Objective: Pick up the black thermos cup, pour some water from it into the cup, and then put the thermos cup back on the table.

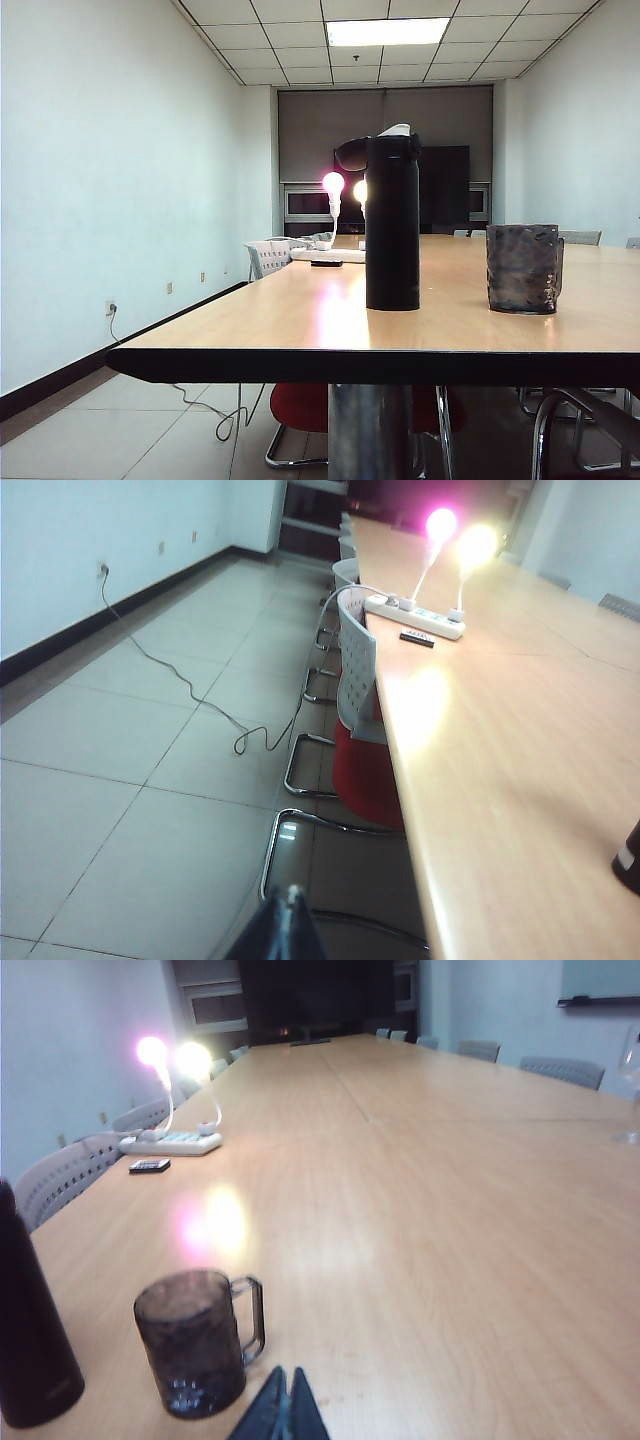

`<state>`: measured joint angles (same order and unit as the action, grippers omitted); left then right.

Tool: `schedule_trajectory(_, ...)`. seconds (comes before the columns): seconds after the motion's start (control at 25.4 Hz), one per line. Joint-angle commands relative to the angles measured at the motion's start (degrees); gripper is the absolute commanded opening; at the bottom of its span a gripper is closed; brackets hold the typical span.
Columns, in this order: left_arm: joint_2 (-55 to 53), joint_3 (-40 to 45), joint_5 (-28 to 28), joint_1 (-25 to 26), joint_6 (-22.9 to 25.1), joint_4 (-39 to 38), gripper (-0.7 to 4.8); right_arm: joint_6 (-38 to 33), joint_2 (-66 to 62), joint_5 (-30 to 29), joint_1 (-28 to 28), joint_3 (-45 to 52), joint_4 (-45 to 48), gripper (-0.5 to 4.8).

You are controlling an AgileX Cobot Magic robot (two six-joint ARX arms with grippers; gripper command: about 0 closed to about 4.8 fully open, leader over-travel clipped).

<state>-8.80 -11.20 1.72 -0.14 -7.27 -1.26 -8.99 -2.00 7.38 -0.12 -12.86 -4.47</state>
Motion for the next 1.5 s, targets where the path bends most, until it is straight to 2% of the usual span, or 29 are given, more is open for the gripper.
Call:
schedule_trajectory(0.04,-6.49,-4.61,1.62,0.04,-0.13,4.00,-0.05,0.02,-2.95,0.26,-0.02,-4.57,-0.39,-0.02)
schedule_trajectory(0.28,-23.87,-11.65,11.61,-0.07,-0.28,19.08,-0.05,0.50,-10.47,0.13,-0.02,-12.04,-0.42,-0.02)
schedule_trajectory(0.39,-31.93,-15.63,15.82,-0.72,-0.28,22.58,-0.05,1.05,-14.05,0.00,-0.02,-15.21,-0.42,-0.02)
schedule_trajectory(0.51,-42.45,-21.92,18.10,-5.03,-0.26,24.41,-0.05,3.21,-18.86,-1.03,0.00,-19.39,-0.44,-0.01)
schedule_trajectory(0.67,-51.87,-27.82,18.03,-10.62,-0.24,25.03,0.04,3.21,-21.94,-1.29,0.00,-21.66,0.09,-0.01)
schedule_trajectory(0.71,-55.56,-29.94,18.03,-12.87,-0.24,25.33,0.78,3.21,-22.82,-1.31,0.00,-22.08,0.55,-0.01)
schedule_trajectory(0.75,-57.81,-31.15,18.01,-13.97,-0.24,25.57,1.76,3.19,-23.17,-1.46,0.02,-22.16,1.11,-0.01)
schedule_trajectory(0.79,-61.27,-32.98,18.01,-15.47,-0.24,25.81,3.58,3.19,-23.58,-2.03,0.02,-22.16,1.95,-0.01)
schedule_trajectory(0.83,-63.32,-33.97,18.03,-16.37,-0.24,25.83,4.71,3.19,-23.71,-2.56,0.02,-22.16,2.32,-0.01)
schedule_trajectory(1.14,-82.58,-45.57,18.03,-22.84,-0.26,27.74,4.79,3.21,-24.33,-4.31,0.09,-22.16,2.99,-0.01)
schedule_trajectory(1.38,-91.58,-53.00,18.01,-26.64,-0.24,28.15,4.79,3.21,-26.27,-10.16,0.35,-22.16,2.54,-0.01)
schedule_trajectory(1.5,-96.50,-57.07,17.59,-28.37,-0.26,28.28,4.79,3.21,-27.02,-13.66,0.33,-22.18,-1.22,-0.01)
